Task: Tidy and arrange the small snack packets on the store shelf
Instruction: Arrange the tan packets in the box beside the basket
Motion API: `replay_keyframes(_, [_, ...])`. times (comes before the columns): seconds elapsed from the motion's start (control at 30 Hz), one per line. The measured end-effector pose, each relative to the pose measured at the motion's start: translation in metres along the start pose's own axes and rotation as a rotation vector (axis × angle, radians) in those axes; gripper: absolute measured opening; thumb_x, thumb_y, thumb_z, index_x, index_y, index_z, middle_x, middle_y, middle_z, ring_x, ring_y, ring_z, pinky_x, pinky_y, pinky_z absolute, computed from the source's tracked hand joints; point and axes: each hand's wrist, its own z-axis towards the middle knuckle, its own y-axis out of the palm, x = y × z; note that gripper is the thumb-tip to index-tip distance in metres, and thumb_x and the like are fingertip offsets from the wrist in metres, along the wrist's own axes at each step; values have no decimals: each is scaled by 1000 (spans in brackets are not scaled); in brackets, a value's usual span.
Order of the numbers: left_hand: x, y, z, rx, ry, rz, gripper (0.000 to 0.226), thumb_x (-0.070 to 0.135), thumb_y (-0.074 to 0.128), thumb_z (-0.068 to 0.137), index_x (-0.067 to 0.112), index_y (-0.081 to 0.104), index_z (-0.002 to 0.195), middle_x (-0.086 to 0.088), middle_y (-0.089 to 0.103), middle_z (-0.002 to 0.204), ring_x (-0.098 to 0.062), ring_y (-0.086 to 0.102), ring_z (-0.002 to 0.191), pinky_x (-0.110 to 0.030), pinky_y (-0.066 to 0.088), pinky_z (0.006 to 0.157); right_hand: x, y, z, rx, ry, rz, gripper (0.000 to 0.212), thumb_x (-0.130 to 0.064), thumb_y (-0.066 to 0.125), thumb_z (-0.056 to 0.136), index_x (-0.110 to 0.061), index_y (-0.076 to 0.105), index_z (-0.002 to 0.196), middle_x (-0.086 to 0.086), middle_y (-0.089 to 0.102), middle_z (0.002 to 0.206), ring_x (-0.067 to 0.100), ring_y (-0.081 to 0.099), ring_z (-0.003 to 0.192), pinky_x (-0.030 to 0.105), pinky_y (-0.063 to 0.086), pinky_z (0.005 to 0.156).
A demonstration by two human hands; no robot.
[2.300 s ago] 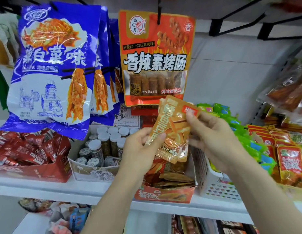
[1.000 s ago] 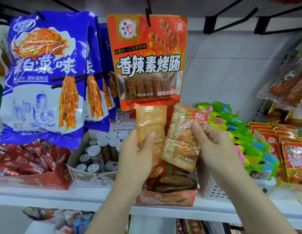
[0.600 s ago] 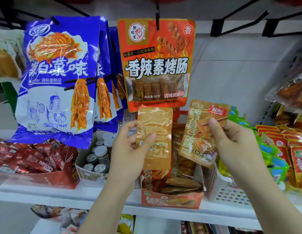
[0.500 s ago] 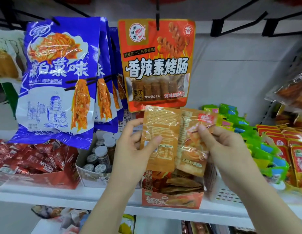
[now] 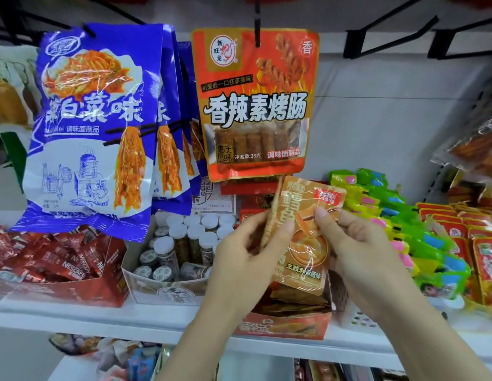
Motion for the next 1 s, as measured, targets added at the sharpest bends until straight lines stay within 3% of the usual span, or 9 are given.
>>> replay_keyframes(0.07, [-1,-1,1,-31,-99,-125,31,52,55,91,32,68,111,11,75,103,-7,72,94,-23,59,72,-4,0,-1,32,-32,-81,24,-29,57,94,-15,75,88,16,75,86,23,73,76,34,57,56])
replay_keyframes(0.13, [-3,-5,3,-10,-191,-240,36,49,52,93,25,68,115,8,75,108,-7,69,102,-22,56,81,-13,-6,0,130,-114,-228,25,-29,59,94,-12,74,84,28,70,83,21,64,69,45,53,57])
replay_keyframes(0.2, [-7,-11,6,37,-239,-327,38,47,56,92,20,68,116,3,74,111,-15,67,110,-37,51,94,-26,-17,0,225,-197,-280,25,-29,61,94,-15,75,78,17,73,75,17,61,67,43,51,66])
replay_keyframes(0.33, [-10,-17,14,101,-227,-403,21,26,61,93,20,68,111,-4,75,107,-22,72,102,-42,57,85,-43,-35,-3,330,-311,-426,25,-36,62,93,-22,75,76,-1,74,71,13,68,63,37,57,65])
replay_keyframes(0.43, [-12,-14,18,105,-151,-278,19,17,65,93,24,67,110,0,76,103,-18,73,98,-36,58,80,-42,-34,-2,406,-384,-582,29,-36,61,93,-20,72,72,-1,73,67,22,70,68,41,58,67])
replay_keyframes(0.57, [-17,0,18,-26,-60,-76,25,10,69,90,27,67,108,6,77,98,-12,74,91,-22,59,70,-40,-41,-2,488,-472,-719,41,-42,58,95,-6,69,79,17,68,71,41,63,69,54,52,68])
replay_keyframes(0.77, [-32,12,14,-66,31,200,29,6,78,81,30,62,74,14,71,74,-3,68,76,-16,51,71,-42,-48,-3,509,-525,-634,36,-36,58,96,-7,70,81,11,69,77,35,65,74,54,52,71])
replay_keyframes(0.9, [-29,10,12,-77,183,237,24,1,75,82,22,66,79,12,75,88,-4,70,90,-18,55,80,-43,-46,-4,500,-553,-631,34,-35,58,97,-7,70,81,9,70,79,32,66,76,53,52,71])
replay_keyframes(1.0, [-31,13,9,-100,180,317,25,4,76,83,25,61,78,15,74,90,-3,70,88,-25,58,80,-43,-45,-5,512,-572,-624,34,-34,58,97,-6,69,82,9,69,80,30,66,77,52,53,71])
